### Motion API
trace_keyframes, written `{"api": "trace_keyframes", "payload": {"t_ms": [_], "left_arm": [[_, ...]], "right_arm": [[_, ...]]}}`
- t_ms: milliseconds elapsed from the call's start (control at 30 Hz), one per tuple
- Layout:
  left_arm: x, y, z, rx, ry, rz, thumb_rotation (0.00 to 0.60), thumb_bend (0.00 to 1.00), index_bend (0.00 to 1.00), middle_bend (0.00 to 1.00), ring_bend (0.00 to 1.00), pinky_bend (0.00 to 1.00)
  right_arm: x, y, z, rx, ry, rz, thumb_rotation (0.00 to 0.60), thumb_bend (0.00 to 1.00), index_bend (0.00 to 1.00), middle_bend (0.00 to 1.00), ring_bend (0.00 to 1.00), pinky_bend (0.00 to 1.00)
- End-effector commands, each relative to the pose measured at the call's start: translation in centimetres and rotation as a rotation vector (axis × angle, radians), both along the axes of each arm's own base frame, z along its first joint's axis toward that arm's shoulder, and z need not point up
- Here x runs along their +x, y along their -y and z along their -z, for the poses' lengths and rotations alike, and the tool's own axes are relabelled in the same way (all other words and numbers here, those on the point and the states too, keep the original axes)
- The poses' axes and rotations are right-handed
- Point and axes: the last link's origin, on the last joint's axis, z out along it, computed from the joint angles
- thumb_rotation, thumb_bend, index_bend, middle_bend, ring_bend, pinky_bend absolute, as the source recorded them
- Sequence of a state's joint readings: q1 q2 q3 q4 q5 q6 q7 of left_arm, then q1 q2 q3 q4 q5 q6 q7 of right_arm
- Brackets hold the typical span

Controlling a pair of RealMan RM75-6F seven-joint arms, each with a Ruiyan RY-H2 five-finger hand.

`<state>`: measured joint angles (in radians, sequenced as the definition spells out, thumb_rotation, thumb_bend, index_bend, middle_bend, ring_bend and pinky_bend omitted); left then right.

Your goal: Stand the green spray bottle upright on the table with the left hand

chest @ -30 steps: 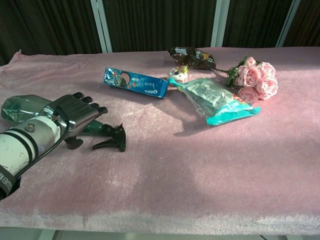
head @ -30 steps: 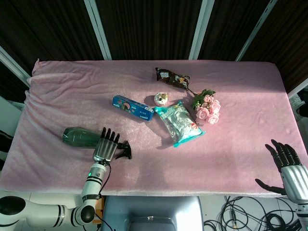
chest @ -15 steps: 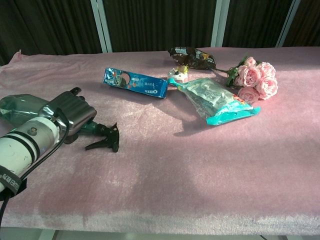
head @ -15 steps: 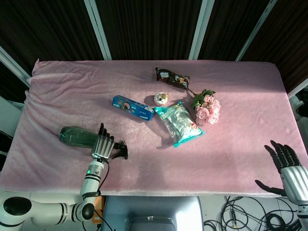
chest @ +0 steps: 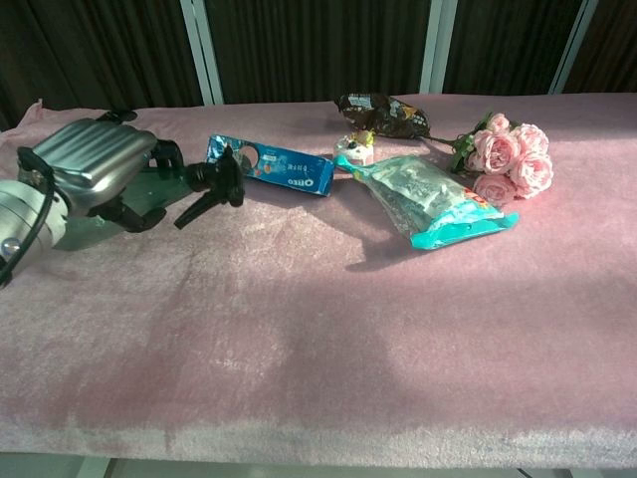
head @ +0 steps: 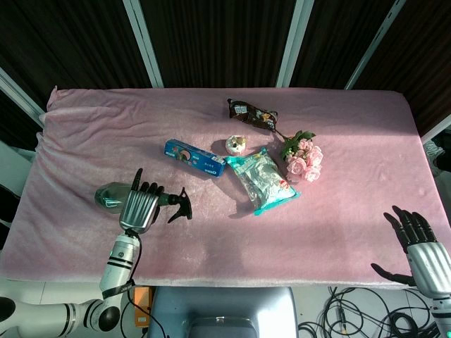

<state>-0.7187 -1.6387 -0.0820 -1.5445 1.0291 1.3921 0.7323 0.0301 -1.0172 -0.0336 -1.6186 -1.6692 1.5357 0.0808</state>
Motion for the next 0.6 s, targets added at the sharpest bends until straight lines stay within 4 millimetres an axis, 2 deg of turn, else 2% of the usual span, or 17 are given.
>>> {"api": "trace_keyframes", "payload": {"t_ms": [33, 100, 300, 400, 600], "left_arm": [[0.9, 0.7, -7.1, 0.022, 0.613, 0.012, 0.600, 0.53, 0.73, 0.72, 0.37, 0.00], [0.6, 0.9, -8.7, -0.007, 0.868, -0.025, 0.600, 0.54, 0.73, 0.72, 0.37, 0.00], [-1.6, 1.0, -10.1, -0.122, 1.283, -0.119, 0.600, 0.54, 0.73, 0.72, 0.36, 0.00], [-2.6, 0.7, -10.2, -0.114, 1.339, -0.086, 0.600, 0.54, 0.73, 0.72, 0.36, 0.00], [-3.9, 0.8, -8.6, -0.122, 1.367, -0.046, 0.600, 0.54, 0.73, 0.73, 0.35, 0.00]], "right_arm": [[0.0, 0.0, 0.1, 0.000, 0.000, 0.000, 0.600, 0.27, 0.00, 0.00, 0.00, 0.00], [0.1, 0.1, 0.3, 0.002, -0.002, 0.000, 0.600, 0.27, 0.00, 0.00, 0.00, 0.00], [0.3, 0.3, 1.0, 0.023, -0.014, -0.001, 0.600, 0.27, 0.00, 0.00, 0.00, 0.00], [0.4, 0.4, 1.3, 0.030, -0.020, -0.001, 0.600, 0.27, 0.00, 0.00, 0.00, 0.00], [0.4, 0.6, 1.6, 0.037, -0.028, 0.003, 0.600, 0.27, 0.00, 0.00, 0.00, 0.00]]}}
